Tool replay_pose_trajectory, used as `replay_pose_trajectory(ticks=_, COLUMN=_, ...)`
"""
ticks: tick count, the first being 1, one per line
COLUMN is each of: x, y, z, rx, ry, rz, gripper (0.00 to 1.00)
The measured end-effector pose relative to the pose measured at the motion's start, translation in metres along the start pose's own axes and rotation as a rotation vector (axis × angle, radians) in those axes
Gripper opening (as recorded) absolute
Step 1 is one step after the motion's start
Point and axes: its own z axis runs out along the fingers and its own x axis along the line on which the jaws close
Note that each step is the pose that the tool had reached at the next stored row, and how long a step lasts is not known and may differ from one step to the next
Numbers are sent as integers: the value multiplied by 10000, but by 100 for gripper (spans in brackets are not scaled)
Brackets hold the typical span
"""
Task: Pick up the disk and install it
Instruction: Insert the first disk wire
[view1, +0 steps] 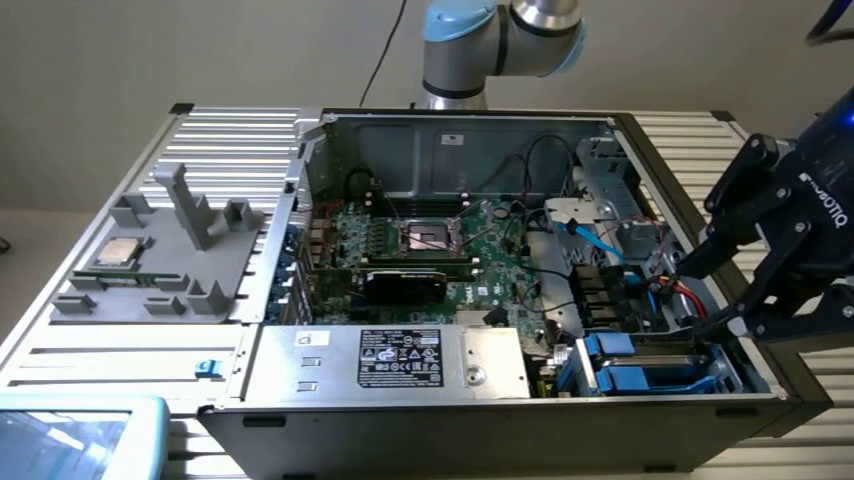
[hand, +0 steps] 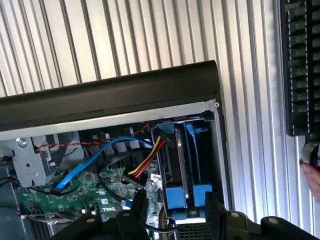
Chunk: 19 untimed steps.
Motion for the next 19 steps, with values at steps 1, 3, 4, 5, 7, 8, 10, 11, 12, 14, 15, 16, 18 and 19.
replay_pose_trajectory(ticks=1, x=0, y=0, z=0, rx=3, ry=-26, rz=-179, gripper=58)
replay_pose_trajectory(ticks=3, x=0, y=0, z=0, rx=8, ry=-83, rz=-541, gripper=58)
replay_pose_trajectory(ticks=4, x=0, y=0, z=0, rx=2, ry=-109, rz=-719, gripper=58)
replay_pose_trajectory(ticks=5, x=0, y=0, z=0, rx=-31, ry=-132, rz=-891, gripper=58)
replay_pose_trajectory(ticks=7, x=1, y=1, z=-1, rx=-205, ry=-159, rz=-1189, gripper=58)
replay_pose_trajectory(ticks=8, x=0, y=0, z=0, rx=-293, ry=-170, rz=-1327, gripper=58)
replay_pose_trajectory(ticks=10, x=-1, y=1, z=0, rx=-460, ry=-183, rz=-1533, gripper=58)
replay_pose_trajectory(ticks=11, x=-2, y=1, z=0, rx=-466, ry=-185, rz=-1538, gripper=58)
replay_pose_trajectory(ticks=12, x=-2, y=1, z=0, rx=-467, ry=-189, rz=-1540, gripper=58)
replay_pose_trajectory(ticks=14, x=-6, y=1, z=-1, rx=-460, ry=-202, rz=-1625, gripper=58)
replay_pose_trajectory(ticks=15, x=-8, y=1, z=-1, rx=-454, ry=-214, rz=-1721, gripper=58)
replay_pose_trajectory(ticks=16, x=-11, y=2, z=-1, rx=-458, ry=-227, rz=-1827, gripper=58)
replay_pose_trajectory(ticks=18, x=-16, y=3, z=1, rx=-478, ry=-258, rz=-2070, gripper=58)
replay_pose_trajectory(ticks=19, x=-18, y=4, z=4, rx=-485, ry=-272, rz=-2197, gripper=58)
